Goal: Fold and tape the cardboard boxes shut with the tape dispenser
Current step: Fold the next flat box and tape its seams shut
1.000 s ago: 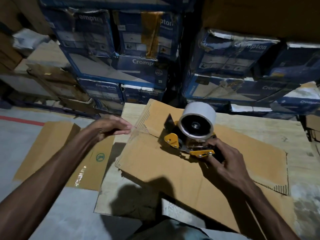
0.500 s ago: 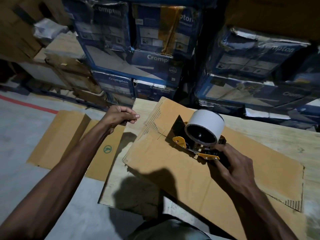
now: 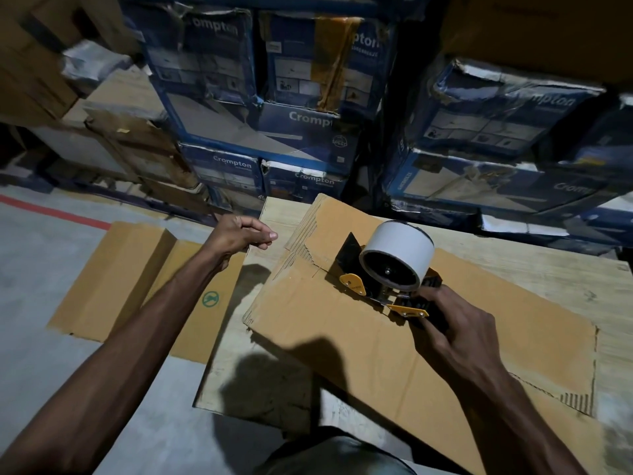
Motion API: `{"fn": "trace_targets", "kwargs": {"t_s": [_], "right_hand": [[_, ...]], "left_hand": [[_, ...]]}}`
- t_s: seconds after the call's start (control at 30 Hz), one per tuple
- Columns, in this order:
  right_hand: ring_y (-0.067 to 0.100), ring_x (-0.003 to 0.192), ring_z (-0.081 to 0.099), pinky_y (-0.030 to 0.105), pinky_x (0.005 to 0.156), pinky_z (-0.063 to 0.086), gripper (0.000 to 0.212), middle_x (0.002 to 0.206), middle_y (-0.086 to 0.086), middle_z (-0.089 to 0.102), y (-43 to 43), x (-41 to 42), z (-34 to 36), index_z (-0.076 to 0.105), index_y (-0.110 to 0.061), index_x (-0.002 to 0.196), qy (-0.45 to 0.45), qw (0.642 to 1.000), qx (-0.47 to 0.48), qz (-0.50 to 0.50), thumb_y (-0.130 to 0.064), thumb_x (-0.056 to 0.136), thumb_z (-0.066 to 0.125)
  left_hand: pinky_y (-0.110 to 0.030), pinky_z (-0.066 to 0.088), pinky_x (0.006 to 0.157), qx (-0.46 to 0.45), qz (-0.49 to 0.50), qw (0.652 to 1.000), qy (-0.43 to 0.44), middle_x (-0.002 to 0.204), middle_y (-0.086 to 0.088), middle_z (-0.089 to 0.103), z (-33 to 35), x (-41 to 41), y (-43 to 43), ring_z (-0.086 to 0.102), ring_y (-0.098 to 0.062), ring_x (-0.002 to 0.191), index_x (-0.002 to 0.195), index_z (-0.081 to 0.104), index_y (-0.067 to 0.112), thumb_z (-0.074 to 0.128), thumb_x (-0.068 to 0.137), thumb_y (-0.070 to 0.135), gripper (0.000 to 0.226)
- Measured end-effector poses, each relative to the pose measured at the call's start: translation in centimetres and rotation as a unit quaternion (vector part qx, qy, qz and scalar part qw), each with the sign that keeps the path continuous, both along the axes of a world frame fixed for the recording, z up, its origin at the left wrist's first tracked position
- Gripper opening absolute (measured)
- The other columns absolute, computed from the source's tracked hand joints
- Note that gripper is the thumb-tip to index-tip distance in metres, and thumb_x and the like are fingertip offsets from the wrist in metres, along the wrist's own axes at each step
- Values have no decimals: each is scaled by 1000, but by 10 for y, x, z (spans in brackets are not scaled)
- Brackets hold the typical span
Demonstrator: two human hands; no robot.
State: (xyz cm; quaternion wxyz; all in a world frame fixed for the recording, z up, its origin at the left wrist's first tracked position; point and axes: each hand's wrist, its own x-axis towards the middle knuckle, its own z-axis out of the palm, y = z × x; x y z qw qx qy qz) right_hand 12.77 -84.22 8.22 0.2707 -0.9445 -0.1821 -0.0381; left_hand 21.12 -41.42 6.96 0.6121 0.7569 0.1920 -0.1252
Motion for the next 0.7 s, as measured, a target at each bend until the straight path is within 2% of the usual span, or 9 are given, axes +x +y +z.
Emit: {"fn": "trace_targets", "kwargs": {"t_s": [0.13, 0.2, 0.27, 0.43, 0.5, 0.6, 0.7], "right_hand": [[9, 80, 61, 33, 60, 51, 42, 105, -18, 67, 2, -1, 2, 63, -37, 126, 3, 1000, -17, -1, -31, 84, 67], [9, 79, 61, 32, 59, 50, 41, 103, -17, 67, 4, -1, 2, 63, -36, 125, 5, 1000, -21, -3, -31, 85, 66], [9, 79, 61, 33, 59, 51, 41, 103, -17, 67, 4, -1, 2, 64, -36, 126, 7, 1000, -27, -2, -31, 85, 66], [10, 79, 61, 34, 57, 51, 40, 105, -15, 67, 4, 1, 1, 65, -33, 125, 8, 999, -35, 0, -30, 85, 65], [9, 80, 61, 32, 57, 50, 39, 105, -15, 67, 4, 1, 1, 65, -33, 124, 8, 999, -37, 1, -30, 86, 65], [6, 79, 59, 31, 57, 48, 37, 106, -18, 66, 4, 2, -1, 64, -34, 123, 13, 999, -40, 0, -31, 87, 65], [7, 78, 59, 34, 56, 49, 36, 104, -17, 66, 6, 2, -2, 64, -35, 123, 8, 999, -36, 1, -29, 87, 64]], "left_hand": [[-35, 52, 80, -1, 3, 1000, -11, 83, -17, 78, -8, 1, -2, 71, -19, 71, 89, 81, 4, 93, 66, 22, 32], [-20, 52, 66, 4, 2, 1000, -17, 77, -10, 78, -14, 1, -5, 69, -13, 65, 93, 78, -1, 90, 73, 13, 27], [-14, 49, 58, 0, 4, 1000, -20, 76, -6, 78, -24, -1, -8, 68, -10, 63, 98, 76, -5, 87, 78, 9, 26], [-16, 46, 58, -40, 17, 999, 10, 80, -5, 77, -43, -6, -16, 66, -6, 64, 98, 76, 2, 84, 82, 11, 20], [-15, 46, 56, -74, 31, 996, 27, 77, -1, 76, -46, -9, -23, 63, -4, 61, 96, 75, 4, 82, 82, 9, 17], [-15, 44, 51, -149, 53, 986, 60, 80, -6, 74, -54, -12, -29, 61, -7, 61, 96, 73, 3, 81, 77, 13, 23], [-18, 46, 54, -171, 58, 981, 64, 81, -7, 75, -59, -11, -31, 64, -9, 61, 96, 71, 2, 72, 90, 3, 6]]}}
